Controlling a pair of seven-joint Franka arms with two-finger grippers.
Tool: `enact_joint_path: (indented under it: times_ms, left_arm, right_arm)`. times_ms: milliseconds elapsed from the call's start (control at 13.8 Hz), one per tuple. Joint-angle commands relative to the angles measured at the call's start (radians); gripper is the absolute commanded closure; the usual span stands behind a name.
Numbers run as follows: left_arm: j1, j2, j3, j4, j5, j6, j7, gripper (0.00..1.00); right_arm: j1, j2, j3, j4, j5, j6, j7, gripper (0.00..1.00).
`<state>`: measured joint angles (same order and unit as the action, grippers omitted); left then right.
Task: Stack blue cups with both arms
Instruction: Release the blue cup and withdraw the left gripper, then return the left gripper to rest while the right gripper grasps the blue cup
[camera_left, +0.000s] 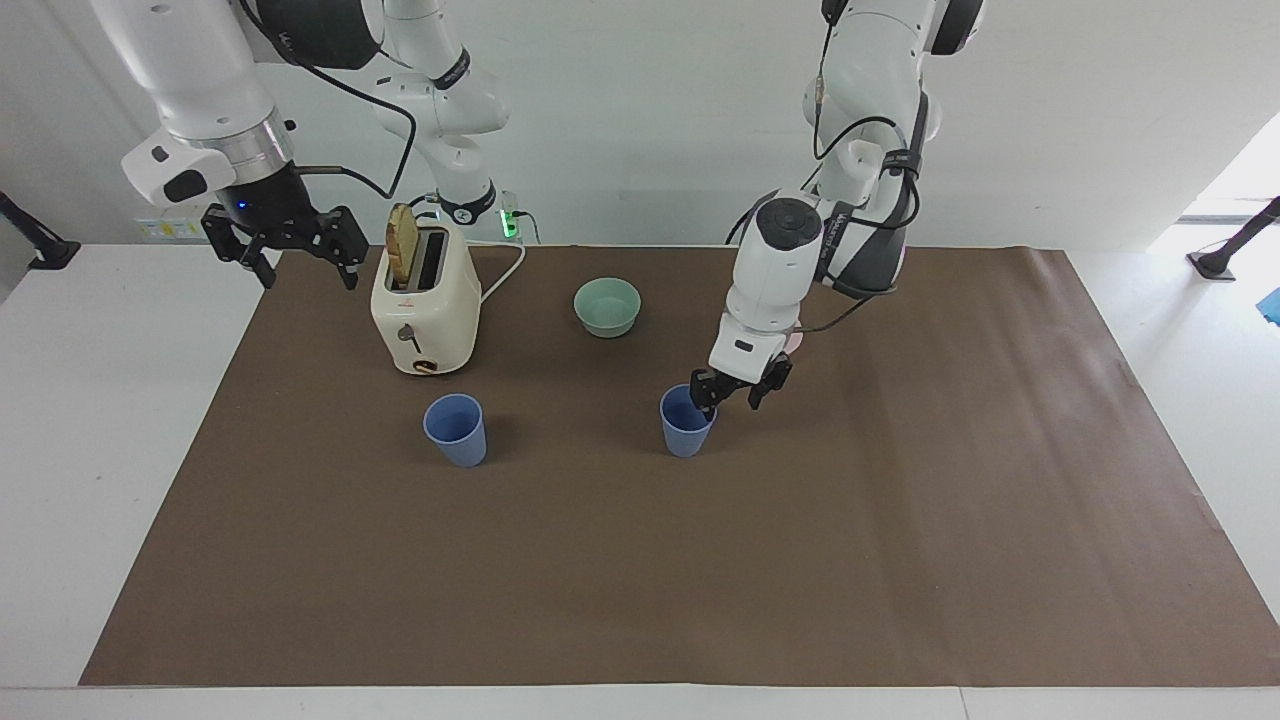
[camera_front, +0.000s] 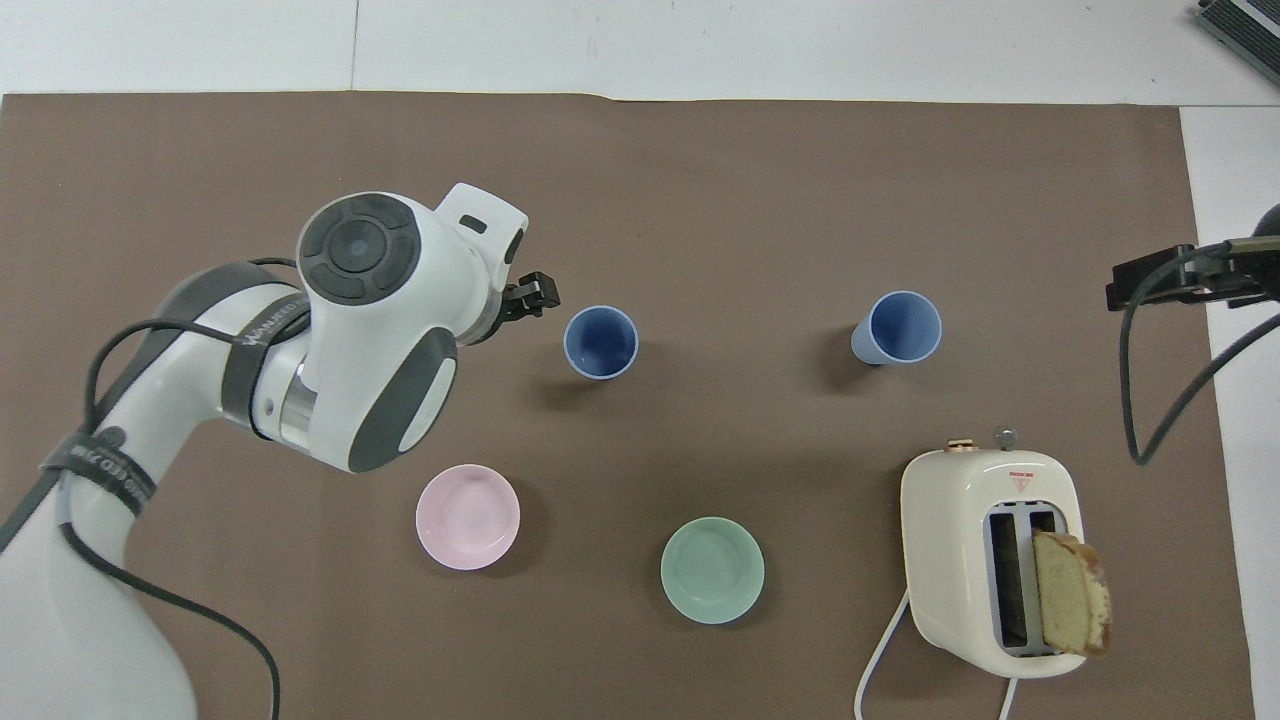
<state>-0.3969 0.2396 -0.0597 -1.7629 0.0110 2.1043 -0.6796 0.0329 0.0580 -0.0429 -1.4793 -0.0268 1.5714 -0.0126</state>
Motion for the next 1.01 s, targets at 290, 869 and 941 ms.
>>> enact_joint_path:
  times_ms: [290,869,941]
  left_arm:
    - [0.188,-0.164,-0.009,-0.026,0.015,-0.225,0.386,0.0]
    - [0.328,-0.275,-0.005,-0.024,-0.003,-0.365,0.682,0.0]
    - [0.329,-0.289,-0.002,-0.021,-0.008,-0.375,0.693,0.0]
  right_arm:
    - [0.025,-0.009,0.012,-0.257,0.056,0.252,-0.023,0.0]
    - [0.081,0.117,0.012,-0.409,0.082,0.515,-0.015,0.0]
    - [0.076,0.127,0.012,-0.417,0.082,0.518,-0.015,0.0]
